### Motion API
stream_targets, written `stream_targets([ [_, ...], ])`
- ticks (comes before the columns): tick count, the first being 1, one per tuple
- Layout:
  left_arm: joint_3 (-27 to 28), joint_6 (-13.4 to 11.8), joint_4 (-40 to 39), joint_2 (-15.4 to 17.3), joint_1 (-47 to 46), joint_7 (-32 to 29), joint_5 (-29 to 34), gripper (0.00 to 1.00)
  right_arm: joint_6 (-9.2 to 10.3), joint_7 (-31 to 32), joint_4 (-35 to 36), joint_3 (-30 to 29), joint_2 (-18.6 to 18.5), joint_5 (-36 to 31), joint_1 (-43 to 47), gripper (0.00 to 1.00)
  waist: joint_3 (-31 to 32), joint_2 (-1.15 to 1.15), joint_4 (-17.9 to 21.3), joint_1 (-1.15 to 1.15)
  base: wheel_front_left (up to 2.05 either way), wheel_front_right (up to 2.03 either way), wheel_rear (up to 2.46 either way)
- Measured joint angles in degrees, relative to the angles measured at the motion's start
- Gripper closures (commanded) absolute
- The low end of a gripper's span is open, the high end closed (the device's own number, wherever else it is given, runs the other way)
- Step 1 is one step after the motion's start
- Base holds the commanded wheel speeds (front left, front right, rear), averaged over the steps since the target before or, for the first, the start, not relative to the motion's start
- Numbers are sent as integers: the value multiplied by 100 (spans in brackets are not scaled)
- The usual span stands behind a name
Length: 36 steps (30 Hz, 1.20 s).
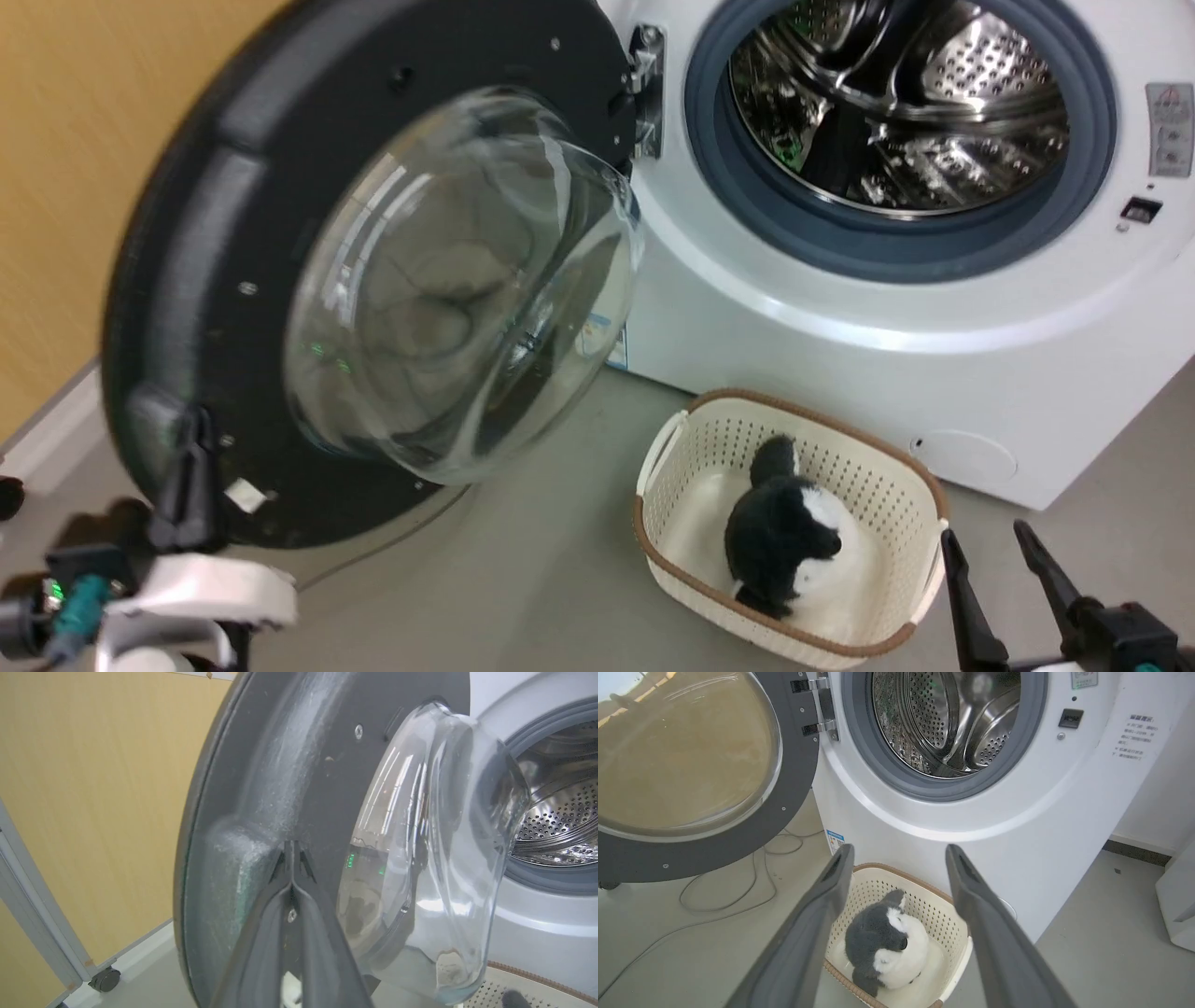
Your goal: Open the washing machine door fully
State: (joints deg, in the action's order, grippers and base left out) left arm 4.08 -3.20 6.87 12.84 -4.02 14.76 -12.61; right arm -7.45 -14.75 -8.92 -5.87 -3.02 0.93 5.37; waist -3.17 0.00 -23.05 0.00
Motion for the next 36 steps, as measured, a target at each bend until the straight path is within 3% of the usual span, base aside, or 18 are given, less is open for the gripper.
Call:
stream_targets([
  [10,601,326,1156,162,-840,0,-337,100,0,0,36,-23,0,-229,-278,0,-496,0,194,0,0,0,0],
  [19,1124,542,2320,641,-1703,-1,-584,100,0,0,80,-60,-45,-297,-448,0,-896,0,333,0,0,0,0],
  [29,1178,653,3270,1091,-2776,-1,-547,100,0,0,152,-65,-171,-315,-622,0,-1284,0,345,1,0,0,0],
  [36,1276,714,4532,1328,-3384,-34,-709,100,0,0,148,-15,-208,-350,-820,0,-1423,0,454,0,0,0,0],
])
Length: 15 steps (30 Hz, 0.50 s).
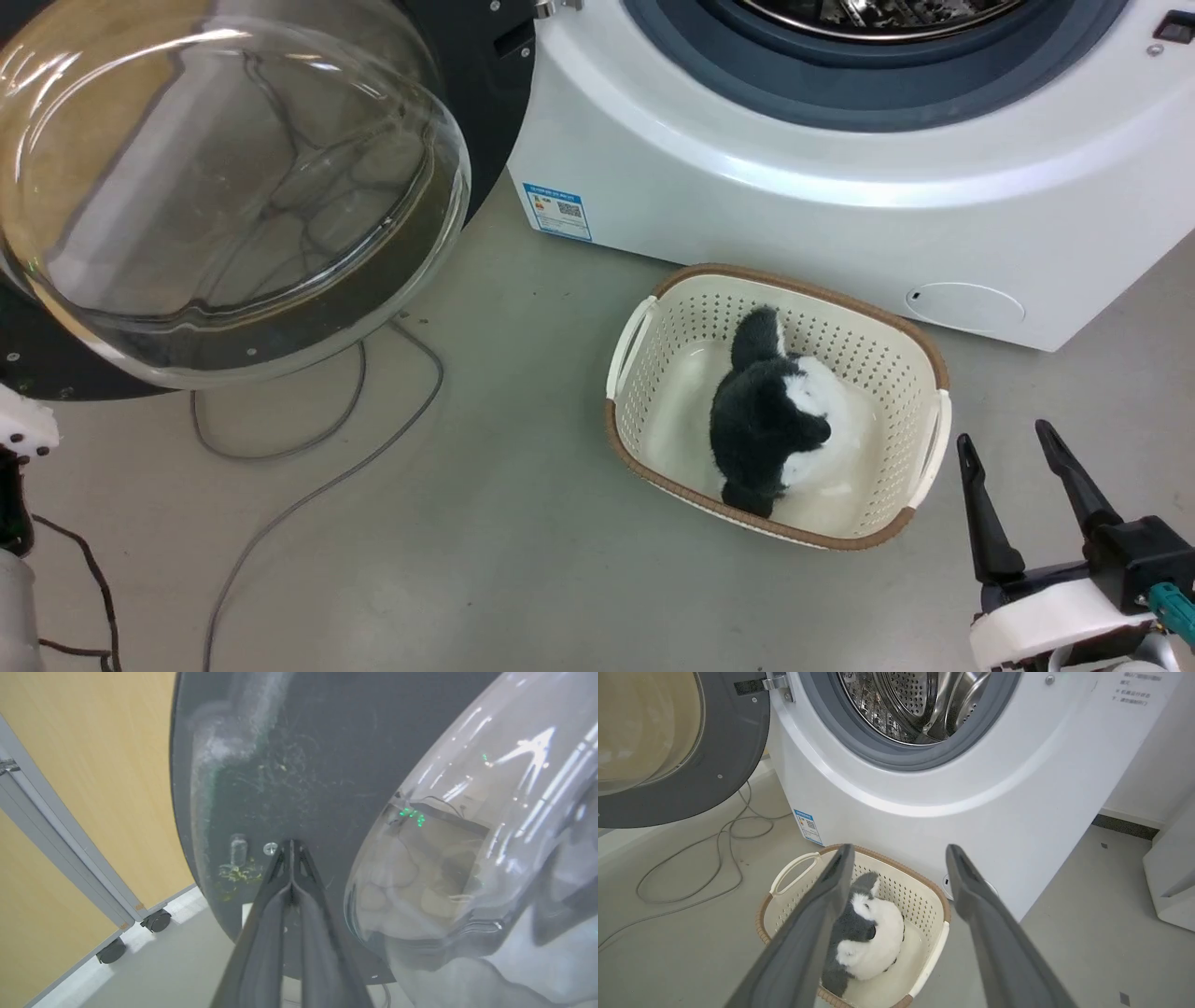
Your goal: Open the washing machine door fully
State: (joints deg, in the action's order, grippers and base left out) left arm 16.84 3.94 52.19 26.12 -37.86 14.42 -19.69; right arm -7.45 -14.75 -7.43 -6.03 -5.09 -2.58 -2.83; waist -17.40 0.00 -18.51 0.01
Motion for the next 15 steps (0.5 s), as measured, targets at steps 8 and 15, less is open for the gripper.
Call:
stream_targets([
  [8,-32,114,186,69,-77,26,45,100,0,0,-57,-42,30,-7,7,0,200,0,31,0,0,0,0],
  [15,86,144,-567,-20,208,27,209,100,0,0,-153,-34,142,18,96,0,615,0,-8,-1,0,0,0],
])
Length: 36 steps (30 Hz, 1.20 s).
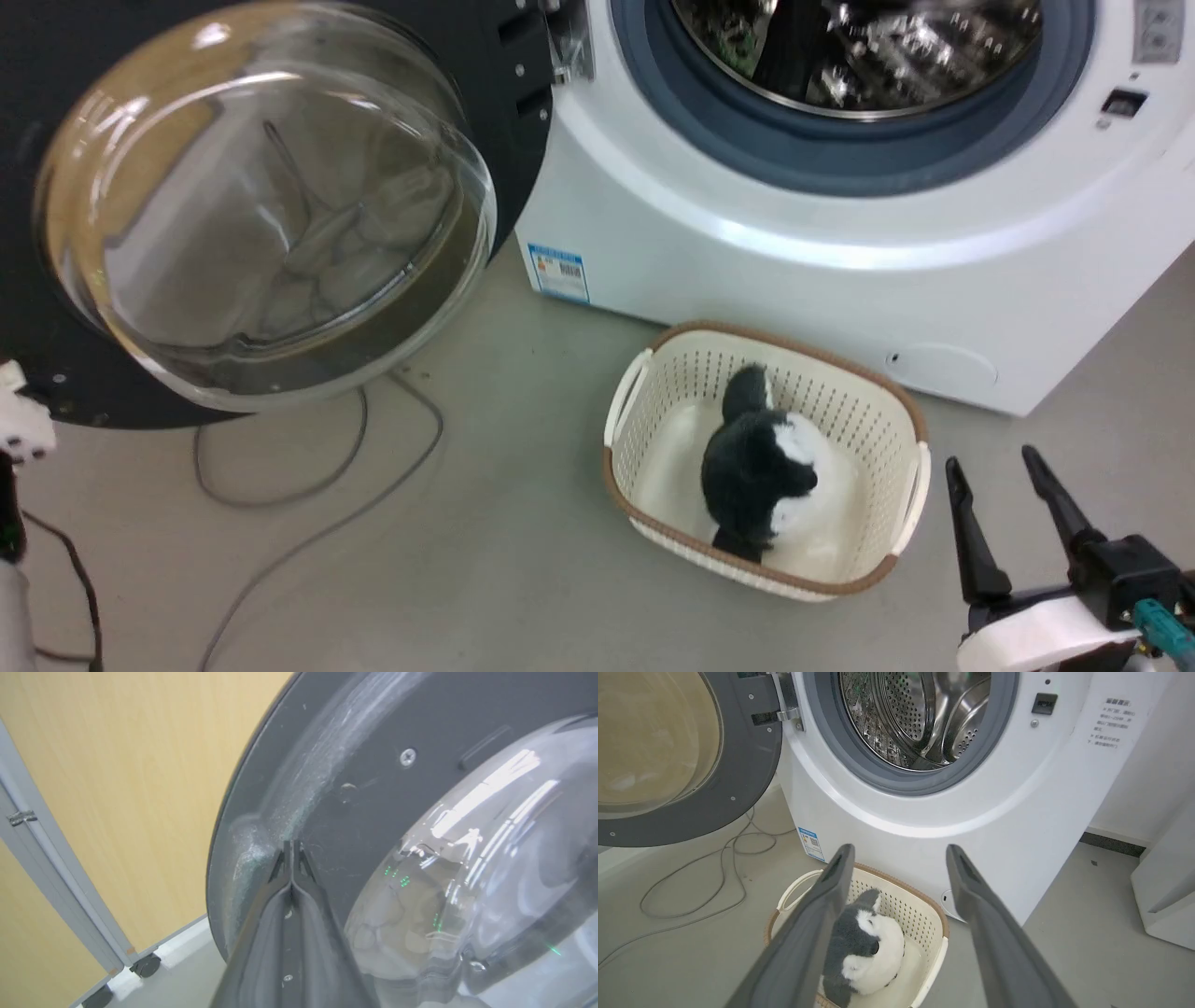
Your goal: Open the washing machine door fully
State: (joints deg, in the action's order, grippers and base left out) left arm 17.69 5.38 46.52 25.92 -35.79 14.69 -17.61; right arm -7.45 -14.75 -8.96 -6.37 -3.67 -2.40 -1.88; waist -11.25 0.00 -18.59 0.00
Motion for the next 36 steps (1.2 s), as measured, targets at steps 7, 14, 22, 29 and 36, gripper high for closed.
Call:
stream_targets([
  [7,-29,37,-1125,-252,881,1,489,100,0,0,-98,35,48,99,233,0,551,0,21,0,0,0,0],
  [14,-219,87,-2299,-705,1841,7,786,100,0,0,-160,75,55,411,515,0,1110,0,119,-2,0,0,0],
  [22,-622,31,-3540,-1492,2849,5,1122,0,0,0,-136,108,60,449,550,0,1351,0,477,-2,0,0,0],
  [29,-886,-22,-4172,-1777,3393,7,1376,0,0,0,-53,137,63,432,584,0,1470,0,932,-1,0,0,0],
  [36,-1169,-64,-4297,-2042,3821,5,1458,0,0,0,283,146,64,422,625,0,1528,0,1440,-1,0,0,0],
])
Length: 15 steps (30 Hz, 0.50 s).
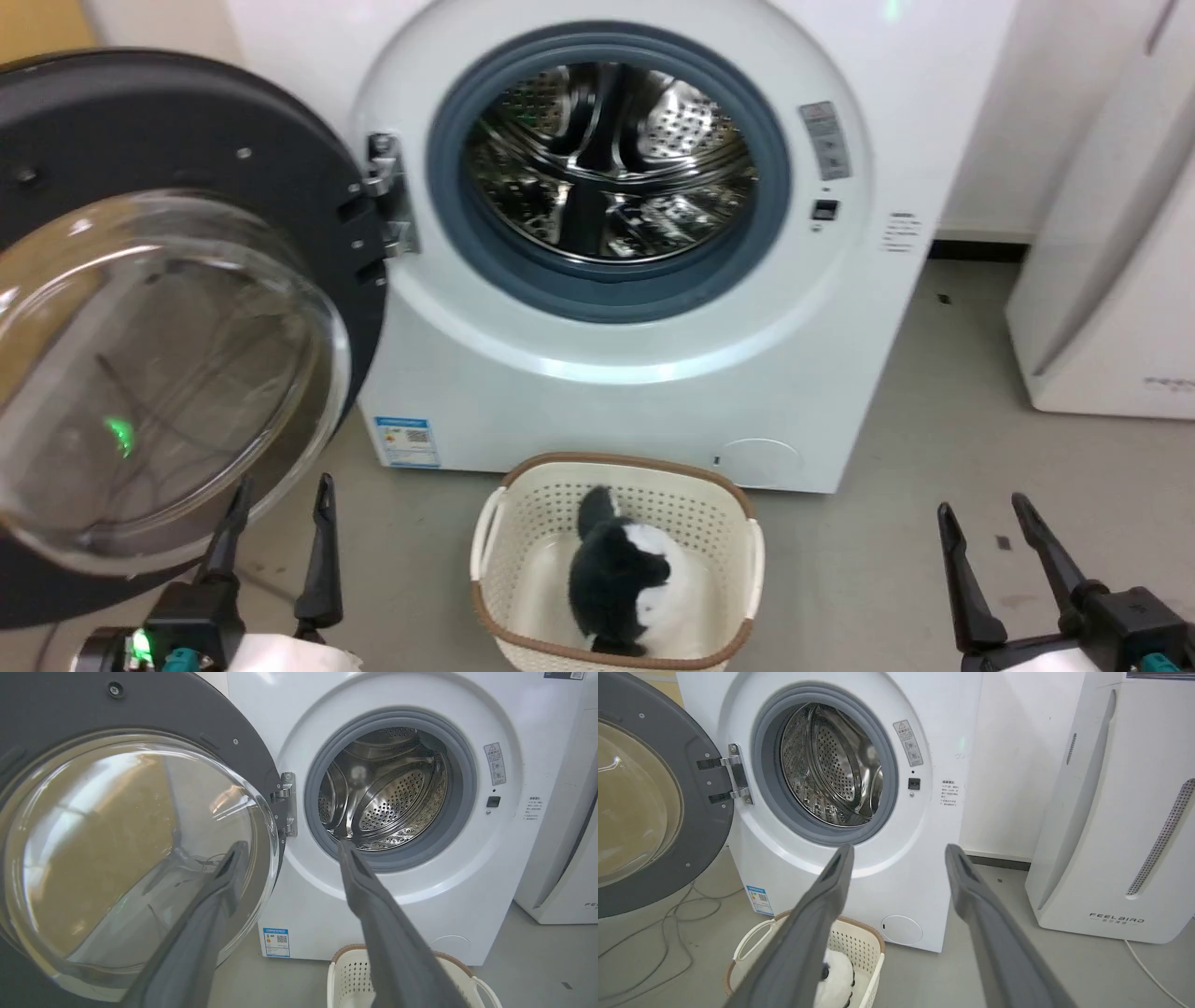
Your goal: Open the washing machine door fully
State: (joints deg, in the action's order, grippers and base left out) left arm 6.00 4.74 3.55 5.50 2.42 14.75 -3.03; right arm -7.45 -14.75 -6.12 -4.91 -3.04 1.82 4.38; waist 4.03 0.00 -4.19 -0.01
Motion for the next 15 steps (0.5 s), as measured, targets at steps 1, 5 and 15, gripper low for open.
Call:
stream_targets([
  [1,-23,-5,0,-26,30,0,0,0,0,0,80,11,2,-16,7,0,4,0,69,0,0,0,0],
  [5,-164,-2,31,-109,104,0,1,0,0,0,444,-8,2,-32,62,0,17,0,303,0,0,0,0],
  [15,-320,48,7,-172,115,-9,-68,100,0,2,780,-4,2,-51,218,100,1,0,548,1,0,0,0],
])
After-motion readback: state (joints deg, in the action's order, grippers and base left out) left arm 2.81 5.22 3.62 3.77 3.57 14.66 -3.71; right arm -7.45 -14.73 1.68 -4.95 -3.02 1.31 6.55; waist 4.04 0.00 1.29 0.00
